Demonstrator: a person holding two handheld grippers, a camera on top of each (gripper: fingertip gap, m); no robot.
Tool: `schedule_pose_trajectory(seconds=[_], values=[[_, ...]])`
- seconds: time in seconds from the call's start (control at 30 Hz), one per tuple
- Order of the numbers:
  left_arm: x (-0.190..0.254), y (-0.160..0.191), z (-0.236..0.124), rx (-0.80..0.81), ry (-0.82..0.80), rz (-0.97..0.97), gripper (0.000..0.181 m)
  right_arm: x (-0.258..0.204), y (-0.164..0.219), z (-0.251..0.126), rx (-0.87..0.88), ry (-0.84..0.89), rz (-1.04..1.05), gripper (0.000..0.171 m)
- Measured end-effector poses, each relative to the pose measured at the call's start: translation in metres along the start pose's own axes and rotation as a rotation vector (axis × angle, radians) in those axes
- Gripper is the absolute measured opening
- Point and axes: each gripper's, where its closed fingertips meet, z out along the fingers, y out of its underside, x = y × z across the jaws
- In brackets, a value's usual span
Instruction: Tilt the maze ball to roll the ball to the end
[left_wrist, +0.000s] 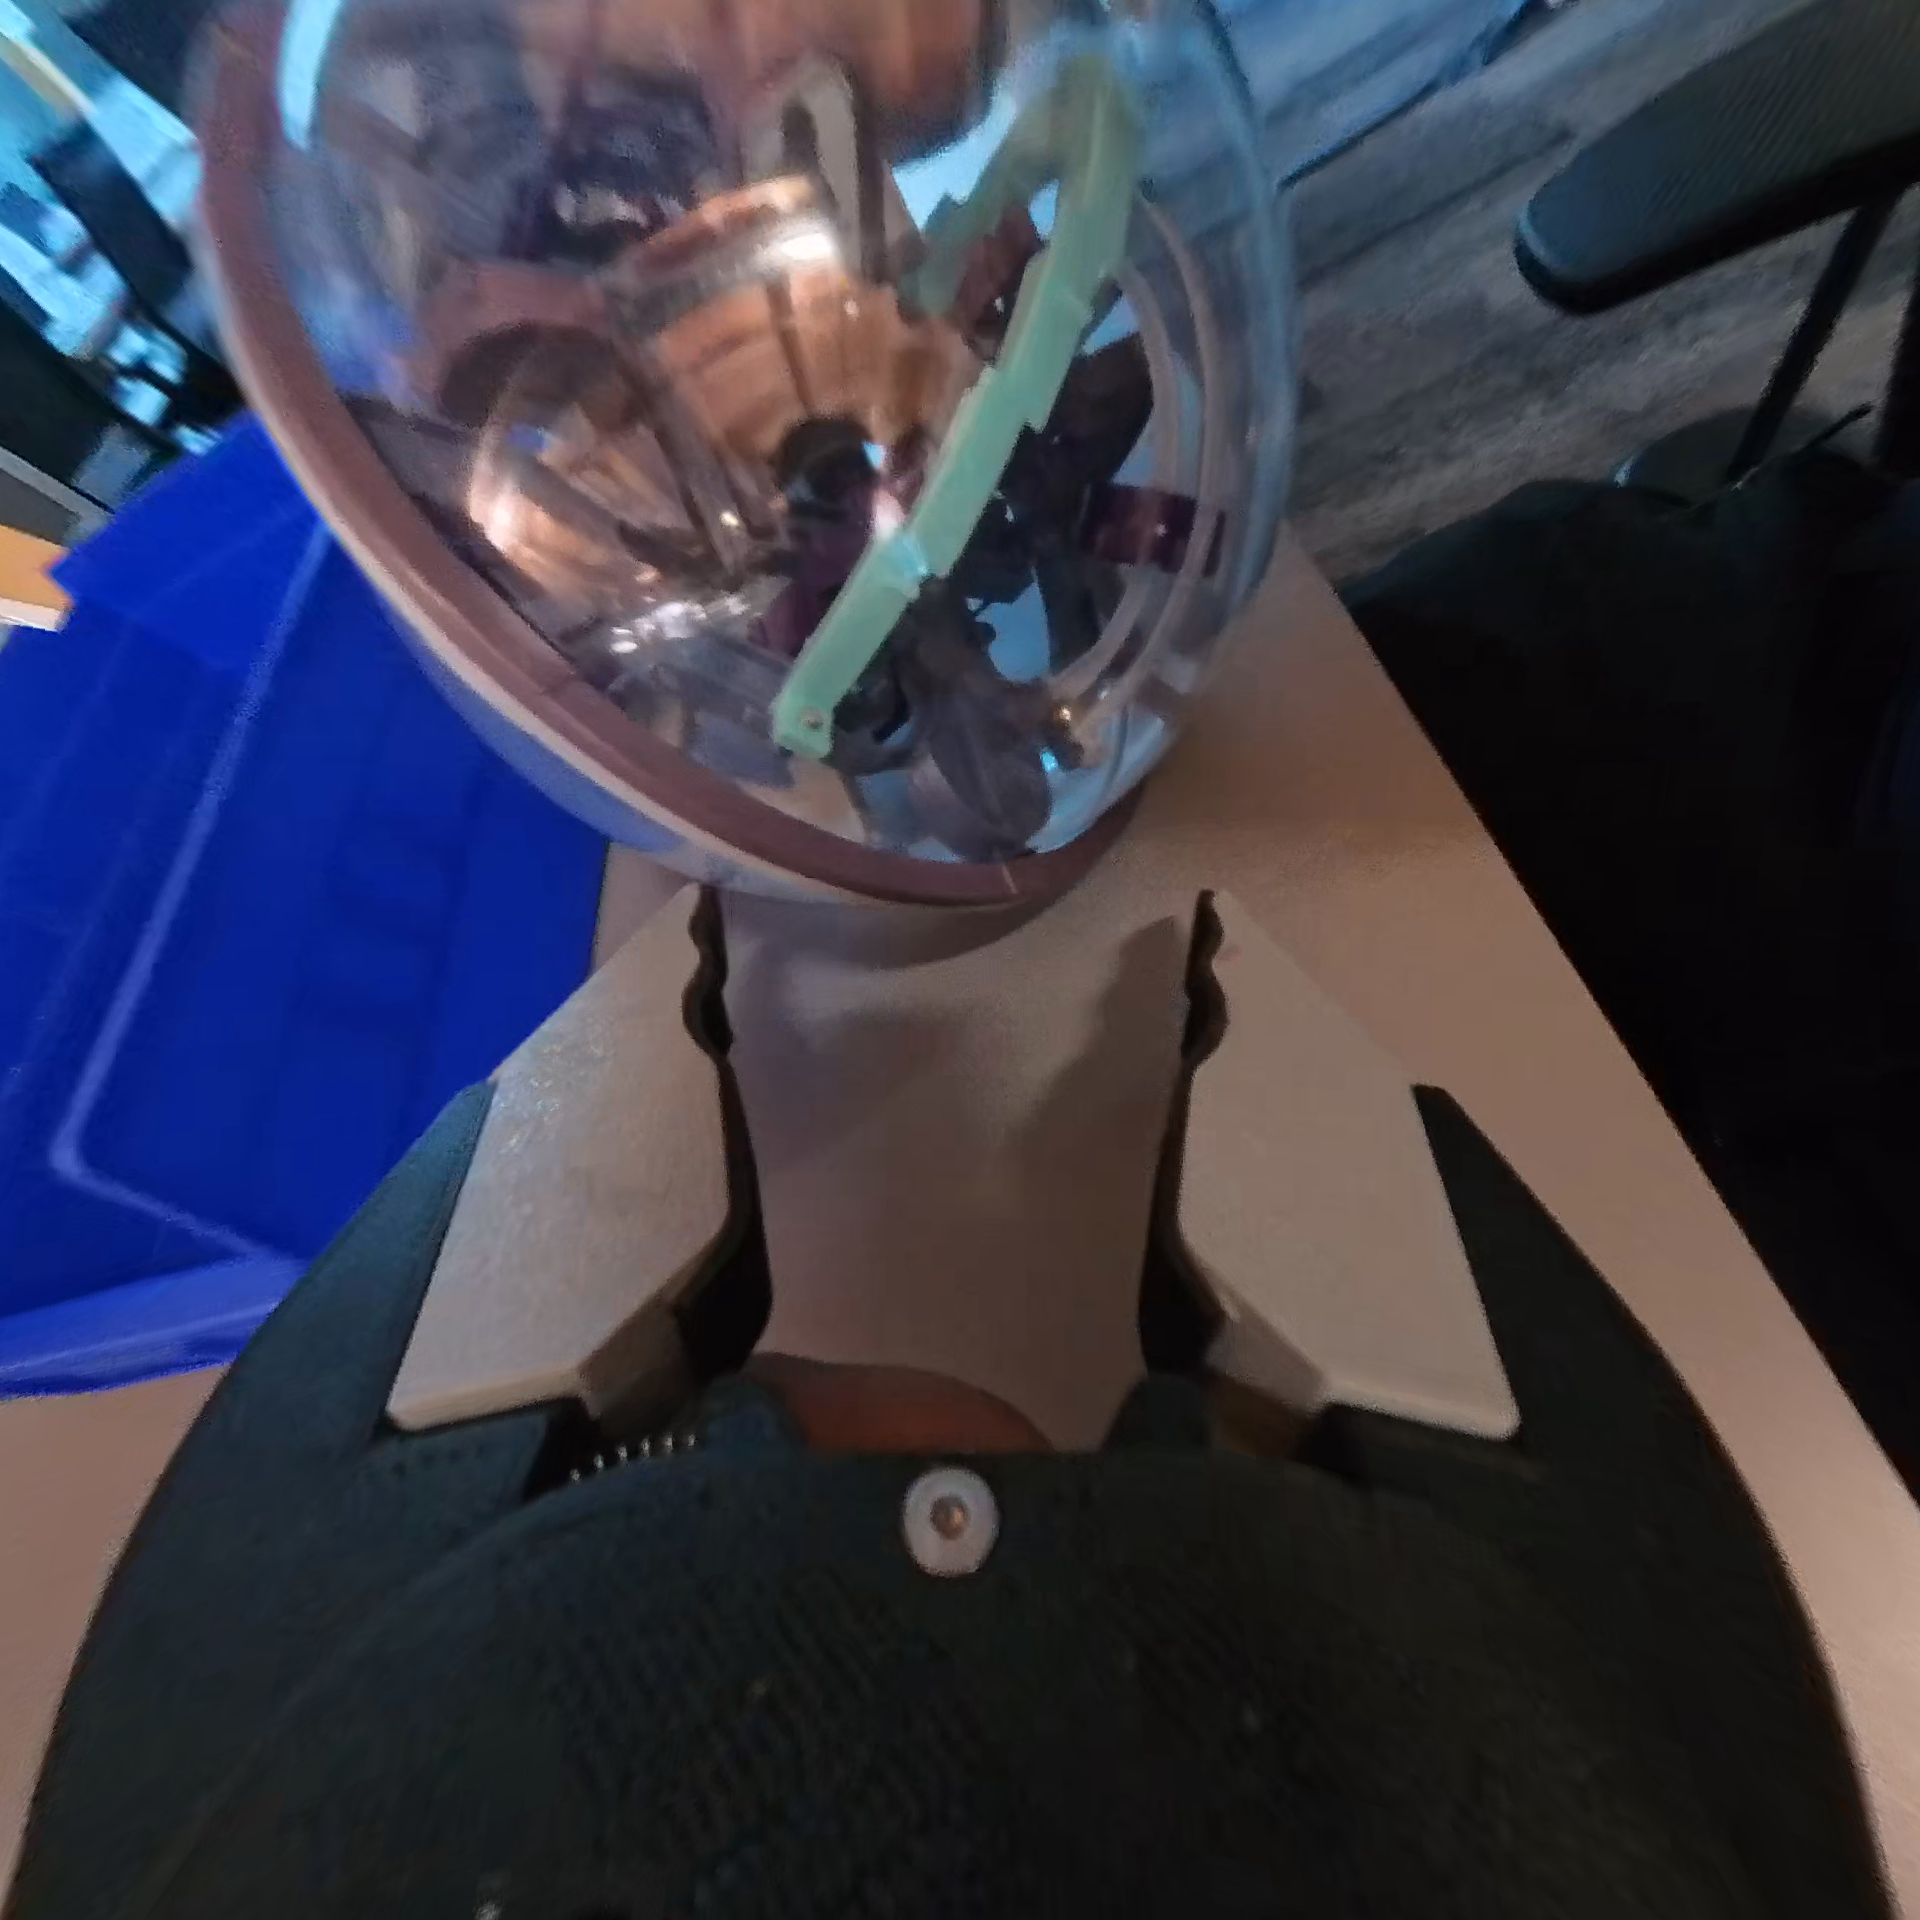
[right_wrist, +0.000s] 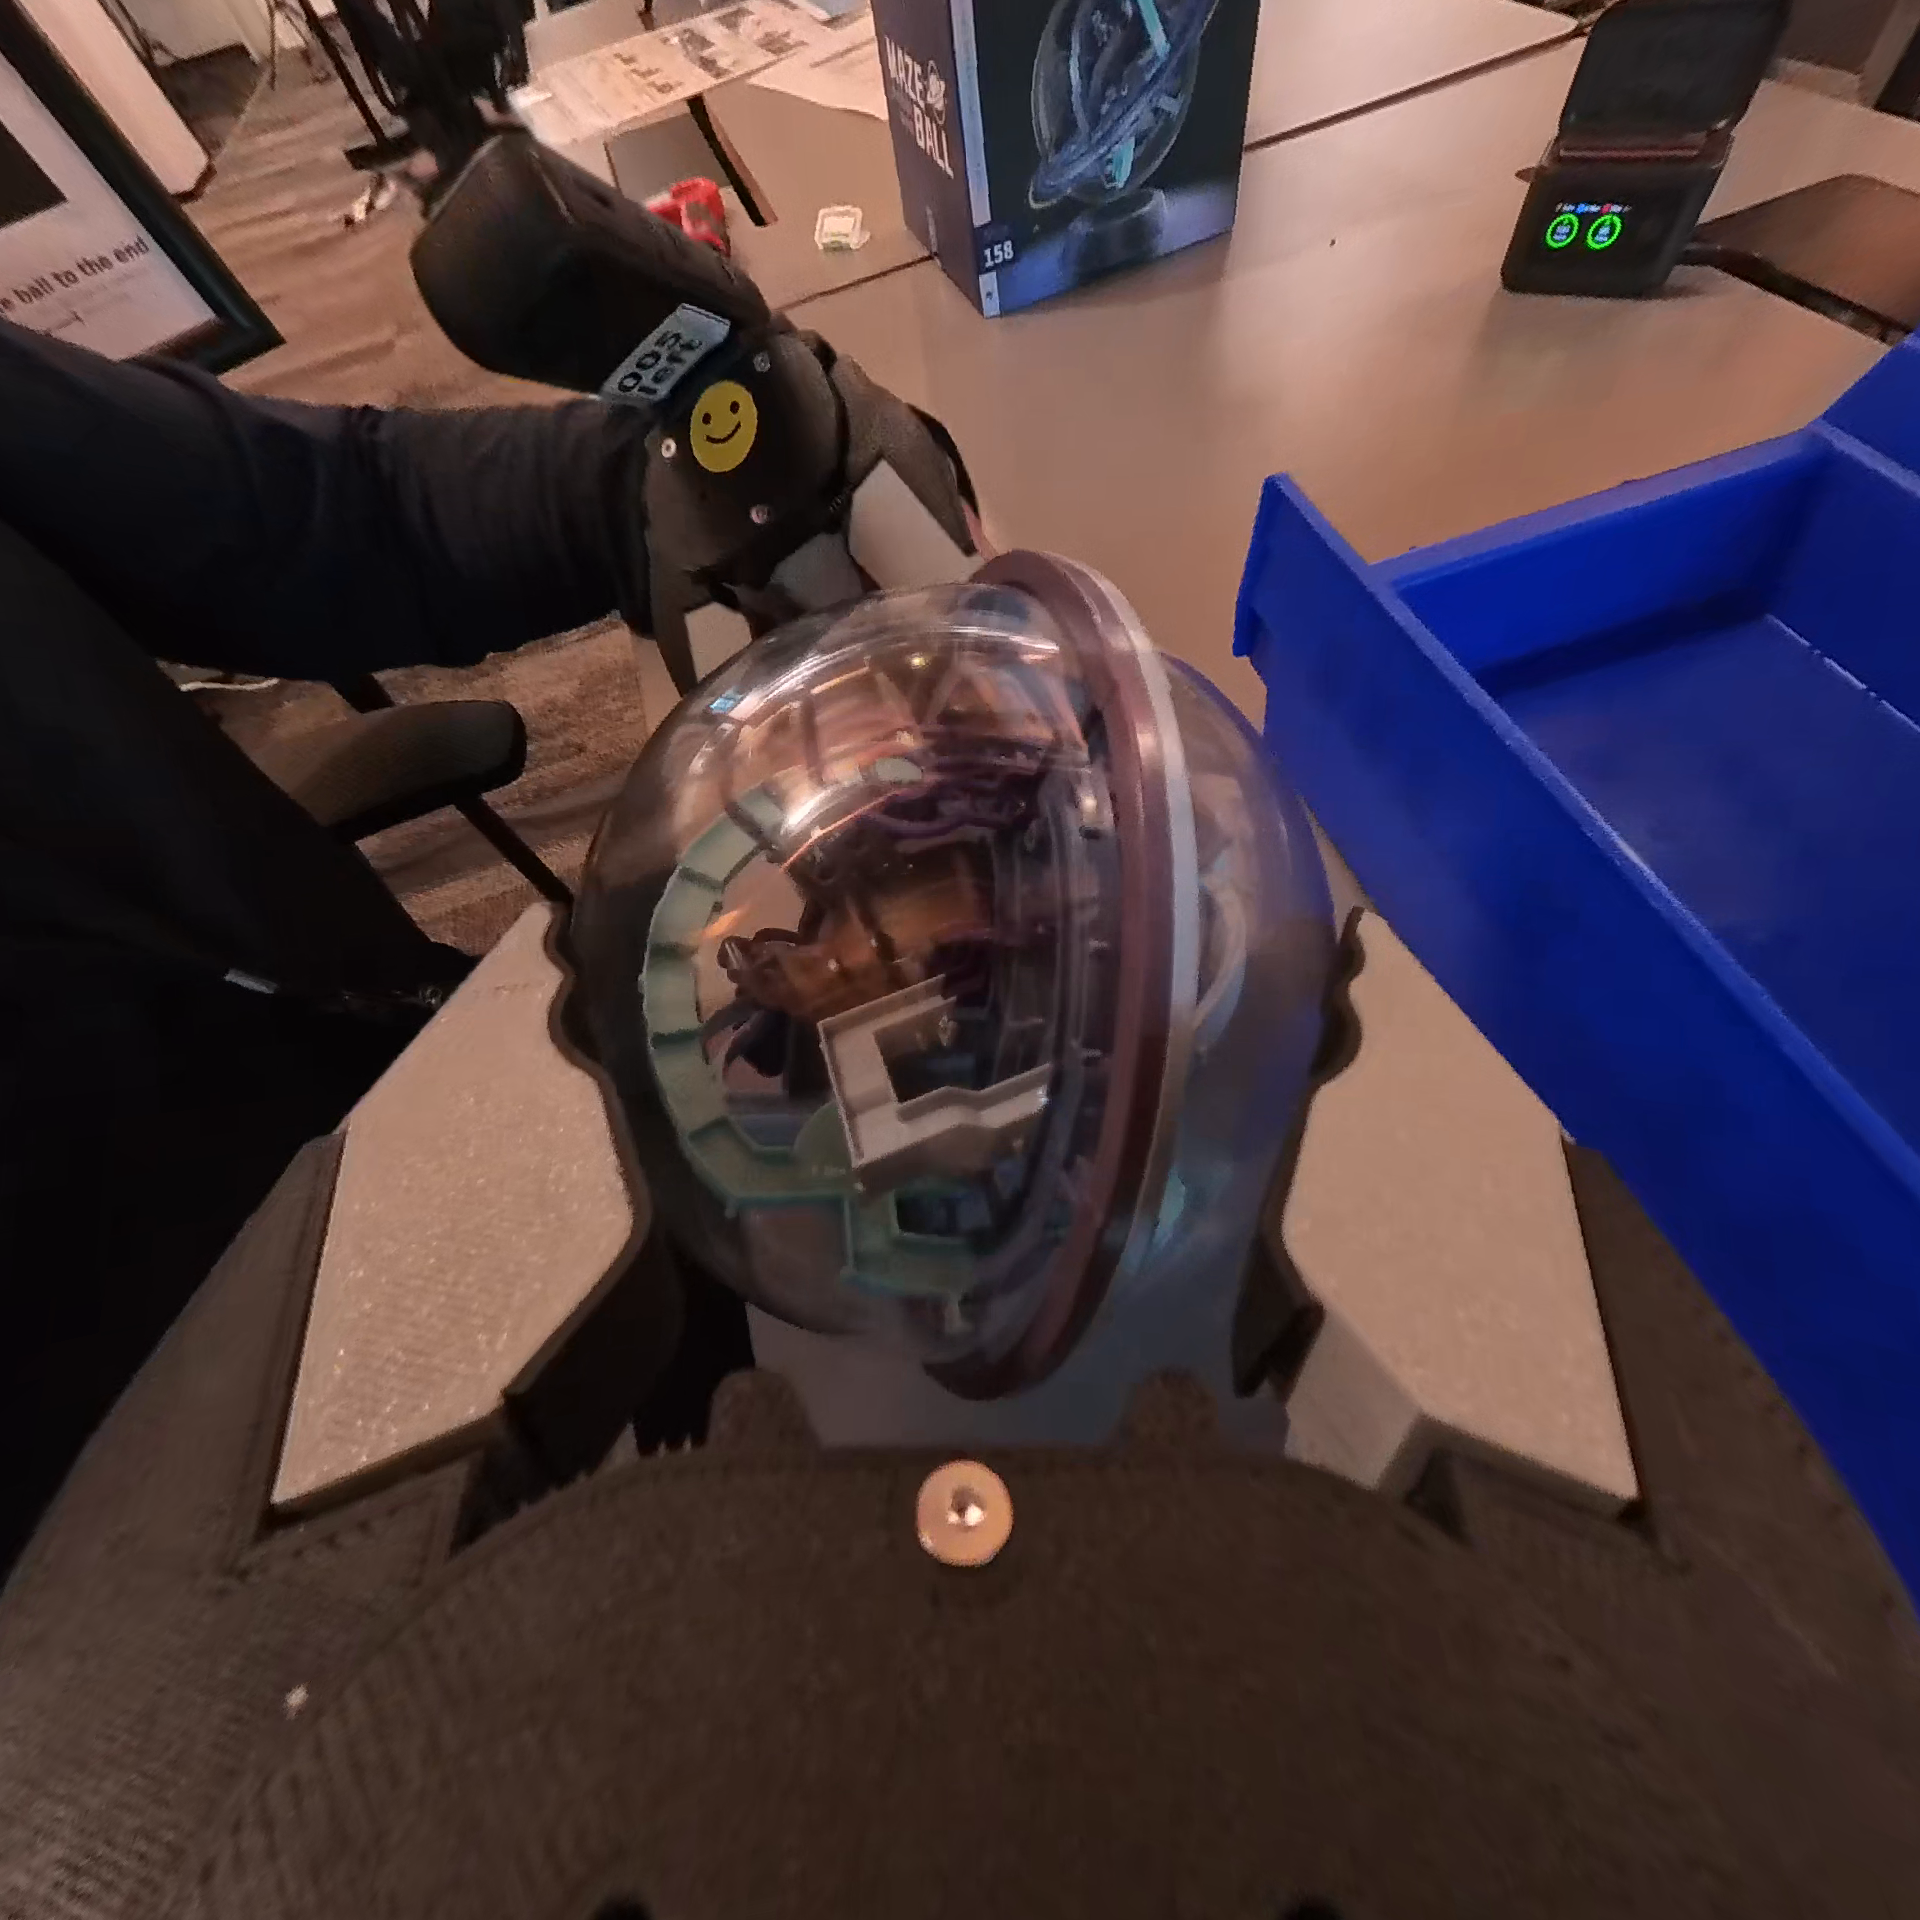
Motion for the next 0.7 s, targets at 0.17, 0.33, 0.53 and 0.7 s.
schedule_pose_trajectory(seconds=[0.17,0.33,0.53,0.7], values=[[-0.039,-0.02,-0.016,0.118,-0.257,0.063,0.112,0.004,-0.004,0.001,0.036,-0.01,0.017,0.134],[-0.023,-0.02,-0.003,0.084,-0.237,0.202,0.109,0.008,-0.007,0.002,0.063,-0.021,0.024,0.133],[-0.024,-0.013,0.003,0.054,-0.258,0.196,0.109,0.013,-0.011,0.002,0.104,-0.051,0.047,0.132],[-0.028,-0.004,0.007,0.029,-0.254,0.132,0.113,0.026,-0.022,-0.001,0.158,-0.01,0.015,0.128]])
